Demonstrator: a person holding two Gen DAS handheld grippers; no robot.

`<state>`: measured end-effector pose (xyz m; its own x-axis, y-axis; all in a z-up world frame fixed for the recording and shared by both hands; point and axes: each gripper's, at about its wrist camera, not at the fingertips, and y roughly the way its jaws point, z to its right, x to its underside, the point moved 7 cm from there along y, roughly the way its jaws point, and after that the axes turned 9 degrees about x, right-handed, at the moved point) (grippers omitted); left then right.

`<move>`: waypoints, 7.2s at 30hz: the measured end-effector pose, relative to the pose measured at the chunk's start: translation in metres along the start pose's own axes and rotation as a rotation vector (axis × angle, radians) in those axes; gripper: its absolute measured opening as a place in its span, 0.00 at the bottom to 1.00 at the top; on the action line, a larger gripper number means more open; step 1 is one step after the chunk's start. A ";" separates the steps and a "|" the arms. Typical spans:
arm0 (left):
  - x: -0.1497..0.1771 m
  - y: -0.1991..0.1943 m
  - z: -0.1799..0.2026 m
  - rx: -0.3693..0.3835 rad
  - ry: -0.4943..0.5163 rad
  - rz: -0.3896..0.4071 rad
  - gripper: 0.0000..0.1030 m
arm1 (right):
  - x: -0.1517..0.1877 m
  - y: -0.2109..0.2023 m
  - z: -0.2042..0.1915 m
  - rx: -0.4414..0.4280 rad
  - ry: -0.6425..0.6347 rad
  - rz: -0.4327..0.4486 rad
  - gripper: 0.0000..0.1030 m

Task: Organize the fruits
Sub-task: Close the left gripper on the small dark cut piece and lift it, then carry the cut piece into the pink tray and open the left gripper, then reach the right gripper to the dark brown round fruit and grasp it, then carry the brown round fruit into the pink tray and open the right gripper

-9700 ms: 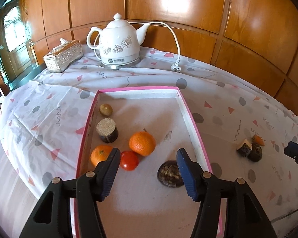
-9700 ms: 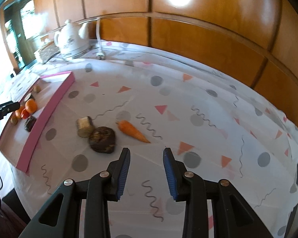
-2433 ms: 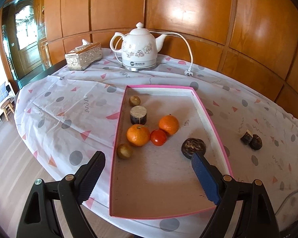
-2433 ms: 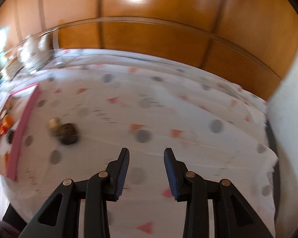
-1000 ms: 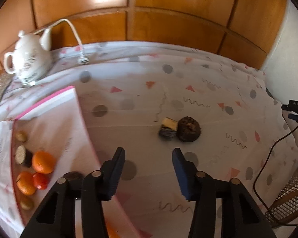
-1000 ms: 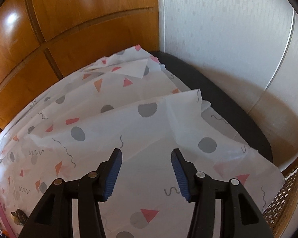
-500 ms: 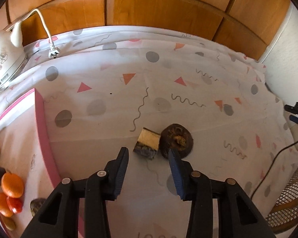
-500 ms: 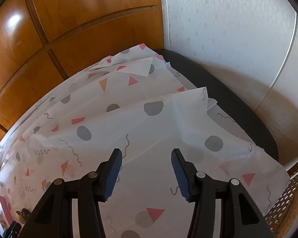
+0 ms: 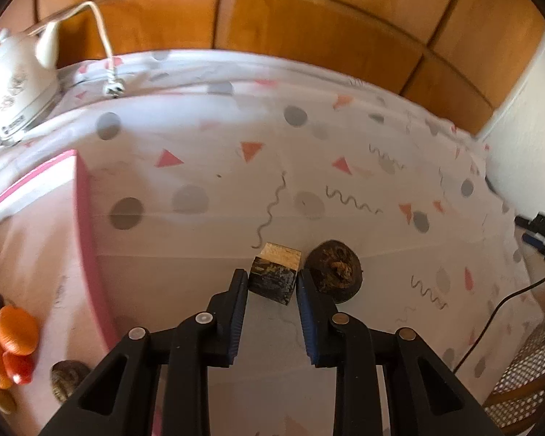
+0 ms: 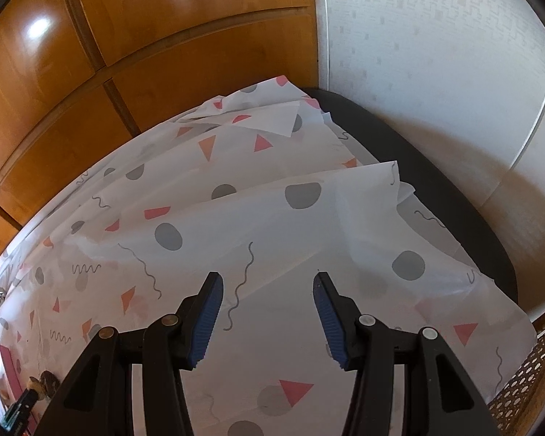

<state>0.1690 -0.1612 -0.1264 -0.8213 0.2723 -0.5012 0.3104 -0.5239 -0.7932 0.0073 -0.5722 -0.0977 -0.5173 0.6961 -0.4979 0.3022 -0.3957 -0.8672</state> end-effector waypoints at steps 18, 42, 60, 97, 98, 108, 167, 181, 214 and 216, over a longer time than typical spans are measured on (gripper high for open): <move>0.004 -0.110 -0.101 -0.148 -0.199 0.201 0.27 | 0.003 0.001 0.002 -0.007 0.005 -0.014 0.51; 0.039 -0.110 -0.144 -0.268 -0.296 0.191 0.33 | 0.008 0.004 -0.001 0.004 -0.020 -0.030 0.51; 0.070 -0.148 -0.133 -0.456 -0.267 0.258 0.83 | 0.041 -0.032 -0.102 -0.294 -0.430 0.034 0.50; 0.106 -0.181 -0.106 -0.465 -0.209 0.385 1.00 | 0.166 -0.086 -0.214 -0.544 -1.003 0.015 0.36; 0.107 -0.181 -0.106 -0.473 -0.206 0.385 1.00 | 0.168 -0.088 -0.220 -0.553 -1.009 0.012 0.36; 0.112 -0.187 -0.113 -0.485 -0.221 0.386 1.00 | 0.189 -0.079 -0.288 -0.553 -1.046 -0.022 0.45; 0.144 -0.211 -0.162 -0.521 -0.420 0.383 1.00 | 0.252 -0.097 -0.280 -0.611 -0.938 -0.075 0.48; 0.149 -0.221 -0.182 -0.547 -0.478 0.395 1.00 | 0.242 -0.134 -0.281 -0.692 -0.927 -0.021 0.48; 0.157 -0.237 -0.216 -0.609 -0.523 0.418 1.00 | 0.354 -0.188 -0.412 -0.816 -1.244 -0.044 0.55; 0.155 -0.235 -0.213 -0.609 -0.512 0.414 1.00 | 0.353 -0.188 -0.404 -0.816 -1.246 -0.044 0.55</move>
<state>0.0706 0.1758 -0.0913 -0.6547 -0.3134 -0.6879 0.7096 0.0589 -0.7022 0.0917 -0.0103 -0.1083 -0.7452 -0.4153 -0.5217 0.4042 0.3409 -0.8488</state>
